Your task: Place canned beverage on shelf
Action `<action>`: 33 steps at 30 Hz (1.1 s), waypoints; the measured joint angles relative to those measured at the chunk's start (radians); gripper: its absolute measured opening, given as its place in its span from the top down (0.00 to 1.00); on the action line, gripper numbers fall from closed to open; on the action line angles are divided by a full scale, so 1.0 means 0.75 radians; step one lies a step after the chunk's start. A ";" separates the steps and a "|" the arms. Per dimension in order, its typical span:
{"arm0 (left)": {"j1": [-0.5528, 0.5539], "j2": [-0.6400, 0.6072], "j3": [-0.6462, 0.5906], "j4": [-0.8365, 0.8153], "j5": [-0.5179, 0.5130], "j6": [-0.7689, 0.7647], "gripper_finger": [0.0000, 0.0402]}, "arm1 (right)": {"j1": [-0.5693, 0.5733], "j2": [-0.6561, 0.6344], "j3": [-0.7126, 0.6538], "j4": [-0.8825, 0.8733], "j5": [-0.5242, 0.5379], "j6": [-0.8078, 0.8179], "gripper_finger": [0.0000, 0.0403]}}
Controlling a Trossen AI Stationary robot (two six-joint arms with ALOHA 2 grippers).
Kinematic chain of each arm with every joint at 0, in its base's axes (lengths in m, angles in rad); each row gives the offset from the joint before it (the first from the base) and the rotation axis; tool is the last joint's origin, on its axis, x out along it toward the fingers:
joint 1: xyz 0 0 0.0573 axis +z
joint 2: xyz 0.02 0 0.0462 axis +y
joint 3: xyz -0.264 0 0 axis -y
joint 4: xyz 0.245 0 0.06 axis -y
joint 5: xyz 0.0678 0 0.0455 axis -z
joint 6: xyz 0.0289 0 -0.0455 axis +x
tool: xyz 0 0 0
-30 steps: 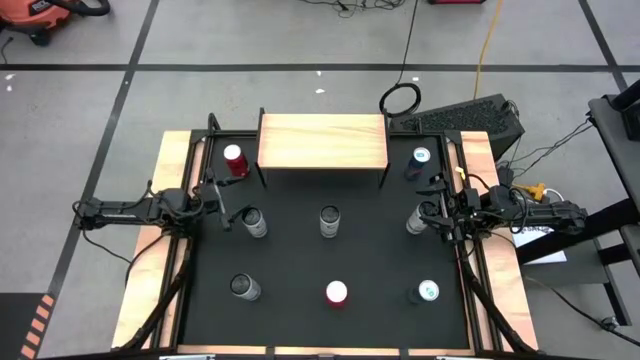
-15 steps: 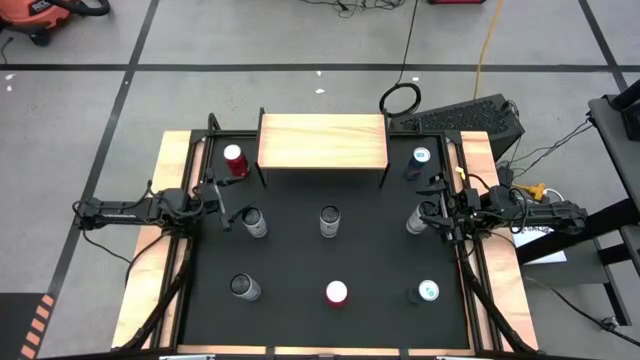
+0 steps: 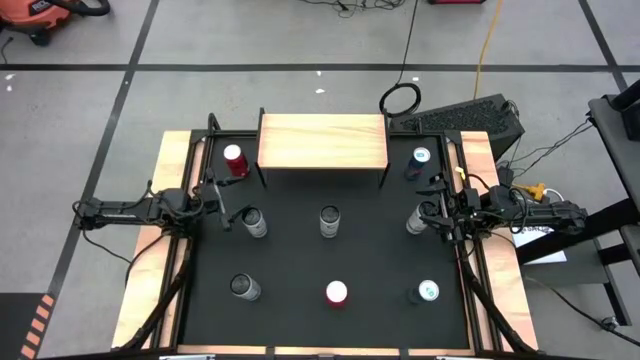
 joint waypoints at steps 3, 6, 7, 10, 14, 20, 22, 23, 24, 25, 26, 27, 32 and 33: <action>0.000 0.000 0.000 0.000 0.000 0.000 0.05 | 0.000 0.000 -0.001 0.000 0.000 0.000 0.24; 0.000 -0.001 0.000 0.000 0.000 0.000 0.05 | 0.000 0.000 0.000 -0.001 0.000 0.000 0.24; 0.000 0.000 0.000 0.000 0.000 0.000 0.05 | 0.000 0.000 0.000 0.000 0.000 0.000 0.24; 0.000 0.000 0.000 0.000 0.000 0.000 0.05 | 0.000 0.000 0.000 0.000 0.000 0.000 0.24; 0.000 0.000 0.000 0.000 0.000 0.000 0.05 | 0.000 0.000 0.000 0.001 0.000 -0.008 0.24; 0.000 0.000 0.000 0.000 0.000 0.000 0.05 | 0.000 0.000 0.000 0.001 0.000 -0.102 0.24; 0.000 -0.001 0.000 0.000 0.000 0.000 0.05 | 0.000 0.000 0.000 0.001 0.000 -0.135 0.24; 0.000 0.000 0.000 0.000 0.000 0.000 0.05 | 0.000 0.000 0.000 0.001 0.000 -0.145 0.24; 0.000 0.000 0.000 0.000 0.000 0.000 0.05 | 0.000 0.000 0.000 0.001 0.000 -0.150 0.24; 0.000 0.000 0.000 0.000 0.000 0.000 0.05 | 0.000 0.000 -0.001 0.001 0.001 -0.151 0.24; 0.000 0.000 0.000 0.000 0.000 0.000 0.05 | 0.000 0.000 0.000 0.001 0.000 -0.148 0.24; 0.000 0.000 0.000 0.000 0.000 0.000 0.05 | 0.000 0.000 0.000 0.001 0.000 -0.140 0.24; 0.000 0.000 0.000 0.000 0.000 0.000 0.05 | 0.000 0.000 0.000 0.001 0.000 -0.107 0.24; 0.000 0.000 0.000 0.000 0.000 0.000 0.05 | 0.000 0.000 0.000 0.002 0.000 -0.112 0.24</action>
